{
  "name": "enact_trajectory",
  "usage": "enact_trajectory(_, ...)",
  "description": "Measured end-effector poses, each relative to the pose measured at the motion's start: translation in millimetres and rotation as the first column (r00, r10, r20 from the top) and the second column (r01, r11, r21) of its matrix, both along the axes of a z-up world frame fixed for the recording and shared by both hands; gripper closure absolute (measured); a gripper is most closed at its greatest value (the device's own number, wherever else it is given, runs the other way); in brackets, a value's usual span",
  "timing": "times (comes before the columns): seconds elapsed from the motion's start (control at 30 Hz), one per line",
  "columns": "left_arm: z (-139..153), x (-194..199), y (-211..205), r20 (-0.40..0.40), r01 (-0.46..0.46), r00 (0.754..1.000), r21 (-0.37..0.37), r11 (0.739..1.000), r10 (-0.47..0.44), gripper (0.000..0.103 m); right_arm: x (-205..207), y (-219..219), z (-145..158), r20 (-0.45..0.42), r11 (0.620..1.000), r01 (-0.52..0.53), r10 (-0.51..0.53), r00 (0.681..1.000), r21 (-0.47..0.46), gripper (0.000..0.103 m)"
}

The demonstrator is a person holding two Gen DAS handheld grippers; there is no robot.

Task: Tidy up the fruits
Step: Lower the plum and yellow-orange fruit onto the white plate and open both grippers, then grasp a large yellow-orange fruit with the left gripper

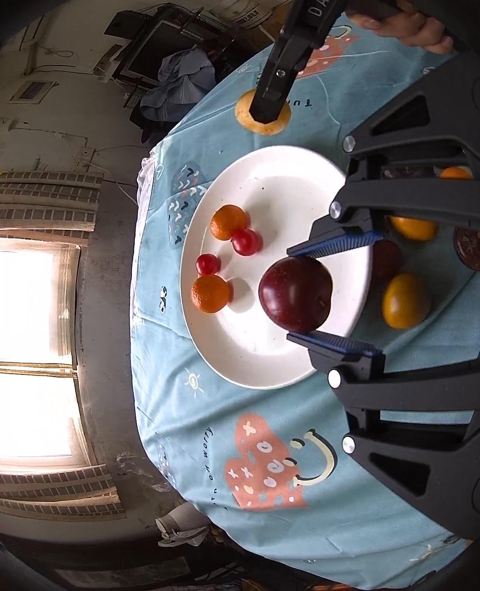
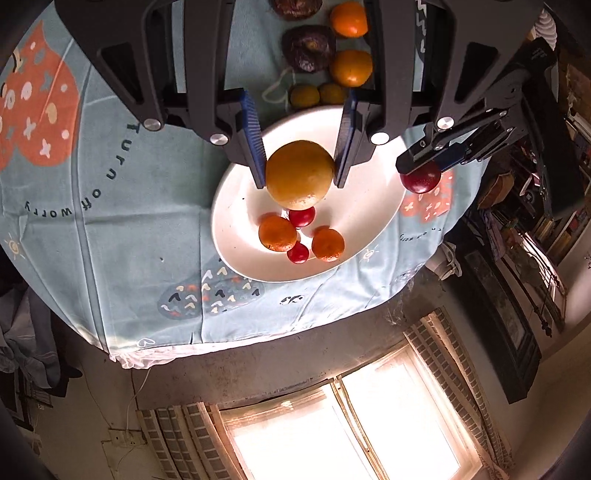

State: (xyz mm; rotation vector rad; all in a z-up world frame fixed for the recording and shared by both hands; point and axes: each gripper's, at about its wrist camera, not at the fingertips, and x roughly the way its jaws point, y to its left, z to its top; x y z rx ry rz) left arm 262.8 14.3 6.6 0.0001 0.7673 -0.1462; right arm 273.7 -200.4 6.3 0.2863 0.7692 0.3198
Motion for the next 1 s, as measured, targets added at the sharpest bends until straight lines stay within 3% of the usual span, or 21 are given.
enact_trajectory(0.27,-30.5,27.8,1.6,-0.073,0.017,0.997,-0.002,1.000,-0.017,0.063,39.8,12.2,-33.7,-0.086,1.000,-0.013,0.011,0.996,-0.024,0.063)
enact_trajectory(0.33,-32.7,27.6,1.8,-0.070,0.014,0.997,-0.004,1.000,-0.015,0.055,39.1,11.2,-33.9,-0.093,0.999,-0.005,0.002,0.996,-0.033,0.040)
enact_trajectory(0.37,-31.7,26.0,2.4,-0.059,0.009,0.998,-0.001,1.000,-0.009,0.045,35.6,9.4,-30.8,-0.071,1.000,0.005,-0.007,0.997,-0.030,0.032)
enact_trajectory(0.4,-29.2,22.8,3.2,-0.044,0.004,0.999,0.001,1.000,-0.003,0.041,30.9,7.8,-25.7,-0.042,1.000,0.014,-0.015,0.999,-0.024,0.032)
enact_trajectory(0.53,-13.8,3.5,13.6,0.002,-0.006,1.000,-0.013,1.000,0.006,0.038,6.0,1.5,4.2,0.043,1.000,0.010,-0.010,0.999,0.009,0.032)
enact_trajectory(0.63,-4.8,-17.4,27.3,0.036,-0.043,0.998,-0.031,0.999,0.045,0.029,-23.9,-5.2,22.6,0.097,1.000,-0.002,-0.001,0.995,0.029,0.031)
enact_trajectory(0.77,-12.7,-47.8,41.5,0.042,-0.090,0.995,-0.009,0.996,0.090,0.021,-70.5,-24.3,13.8,0.171,0.998,0.050,-0.056,0.984,0.037,0.009)
enact_trajectory(0.87,-24.2,-64.1,46.0,0.020,-0.112,0.994,0.015,0.994,0.111,0.019,-79.3,-36.5,0.3,0.135,0.996,0.078,-0.083,0.987,0.037,0.009)
enact_trajectory(1.0,-28.6,-74.9,40.1,0.043,-0.104,0.994,0.046,0.993,0.102,0.014,-78.0,-54.4,-4.6,0.094,0.986,0.120,-0.132,0.987,0.118,0.009)
